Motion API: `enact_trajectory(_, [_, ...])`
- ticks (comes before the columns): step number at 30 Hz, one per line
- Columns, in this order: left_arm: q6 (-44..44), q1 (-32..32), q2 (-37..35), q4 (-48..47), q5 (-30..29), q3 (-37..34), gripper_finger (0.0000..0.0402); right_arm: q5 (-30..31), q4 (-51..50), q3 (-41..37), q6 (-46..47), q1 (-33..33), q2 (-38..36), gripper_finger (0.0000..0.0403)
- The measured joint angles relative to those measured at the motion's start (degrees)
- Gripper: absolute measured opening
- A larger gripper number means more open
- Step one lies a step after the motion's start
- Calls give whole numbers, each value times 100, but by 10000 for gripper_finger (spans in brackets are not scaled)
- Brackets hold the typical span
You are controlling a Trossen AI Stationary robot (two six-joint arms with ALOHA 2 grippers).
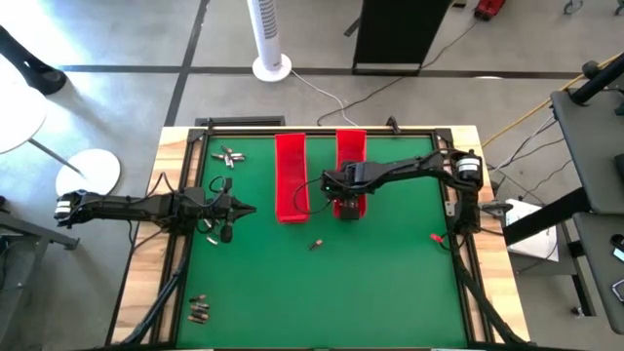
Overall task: Sort batteries
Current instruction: Put the silver battery into the right red bin, then put the black battery into the left red bin
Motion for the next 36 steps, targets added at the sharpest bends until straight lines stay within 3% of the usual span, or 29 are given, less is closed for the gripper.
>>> enact_trajectory(14, [0, 0, 0, 1, 0, 0, 0, -83, 87, 15, -9, -39, 44, 99])
enact_trajectory(23, [0, 0, 0, 1, 0, 0, 0, 92, -458, 572, 90, 144, -139, 163])
enact_trajectory(30, [0, 0, 0, 1, 0, -2, 0, 951, -1594, 920, 440, 734, -697, 189])
enact_trajectory(36, [0, 0, 0, 1, 0, -2, 0, 1030, -2025, 841, 1294, 1792, -1603, 187])
